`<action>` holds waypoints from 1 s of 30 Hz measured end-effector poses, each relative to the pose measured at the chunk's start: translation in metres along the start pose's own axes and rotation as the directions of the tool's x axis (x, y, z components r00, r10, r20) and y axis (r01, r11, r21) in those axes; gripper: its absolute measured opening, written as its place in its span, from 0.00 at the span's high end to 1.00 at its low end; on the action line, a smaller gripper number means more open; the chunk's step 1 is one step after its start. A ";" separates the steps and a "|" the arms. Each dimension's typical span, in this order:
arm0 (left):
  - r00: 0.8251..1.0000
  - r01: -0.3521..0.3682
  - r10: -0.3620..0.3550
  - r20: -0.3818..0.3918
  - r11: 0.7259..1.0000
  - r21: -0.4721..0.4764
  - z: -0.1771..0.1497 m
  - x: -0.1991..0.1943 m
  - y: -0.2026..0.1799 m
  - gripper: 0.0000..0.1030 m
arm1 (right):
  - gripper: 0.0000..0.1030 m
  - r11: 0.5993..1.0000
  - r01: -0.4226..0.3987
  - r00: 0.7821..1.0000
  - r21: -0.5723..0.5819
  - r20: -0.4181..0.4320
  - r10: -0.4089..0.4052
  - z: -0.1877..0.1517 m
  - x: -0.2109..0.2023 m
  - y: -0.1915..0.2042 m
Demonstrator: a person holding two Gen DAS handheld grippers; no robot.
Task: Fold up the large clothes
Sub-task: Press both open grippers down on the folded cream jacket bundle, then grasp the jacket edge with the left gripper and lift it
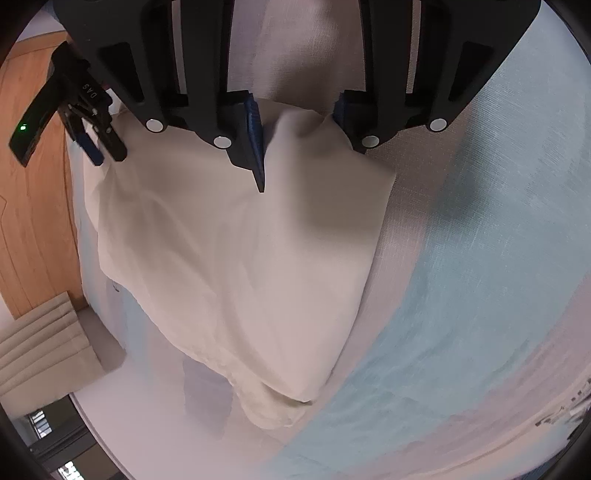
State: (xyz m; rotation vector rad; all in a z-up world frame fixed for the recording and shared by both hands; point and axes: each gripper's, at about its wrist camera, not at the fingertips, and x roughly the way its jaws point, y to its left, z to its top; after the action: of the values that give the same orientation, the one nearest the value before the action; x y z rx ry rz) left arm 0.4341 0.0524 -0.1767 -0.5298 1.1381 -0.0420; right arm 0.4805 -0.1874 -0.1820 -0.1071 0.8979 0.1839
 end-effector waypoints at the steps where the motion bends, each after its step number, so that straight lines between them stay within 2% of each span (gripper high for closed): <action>1: 1.000 0.009 -0.009 0.000 1.000 0.001 0.000 -0.001 -0.001 0.80 | 0.08 1.000 0.010 1.000 -0.005 -0.009 -0.010 -0.002 0.002 -0.001; 4: 1.000 0.015 -0.015 0.005 1.000 0.022 0.003 -0.005 -0.009 0.83 | 0.08 0.999 0.038 0.999 -0.031 0.009 -0.038 0.000 0.000 0.003; 7: 1.000 0.022 -0.022 0.012 0.999 0.025 0.006 -0.008 -0.012 0.85 | 0.08 0.995 0.078 0.995 -0.057 0.063 -0.074 0.004 -0.009 0.007; 10: 0.999 0.035 -0.035 0.014 0.999 0.028 0.007 -0.011 -0.013 0.87 | 0.08 0.994 0.105 0.993 -0.031 0.063 -0.102 0.005 -0.007 -0.002; 17: 0.999 0.031 -0.034 0.032 0.997 0.074 0.009 -0.022 -0.025 0.88 | 0.07 0.998 0.023 0.999 0.058 -0.025 -0.022 -0.004 0.019 -0.021; 22: 0.997 0.044 -0.052 0.058 0.990 0.134 0.014 -0.036 -0.046 0.88 | 0.06 0.997 0.019 0.999 0.071 -0.036 -0.016 -0.008 0.029 -0.022; 30: 0.991 0.078 -0.102 0.081 0.962 0.261 0.015 -0.053 -0.096 0.88 | 0.06 0.997 -0.006 0.998 0.074 -0.054 0.011 -0.005 0.026 -0.028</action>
State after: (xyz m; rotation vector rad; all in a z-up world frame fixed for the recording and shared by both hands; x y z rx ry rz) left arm 0.4467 -0.0102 -0.0869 -0.3478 0.9981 -0.2387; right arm 0.4986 -0.2126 -0.2051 -0.0394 0.9583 0.1559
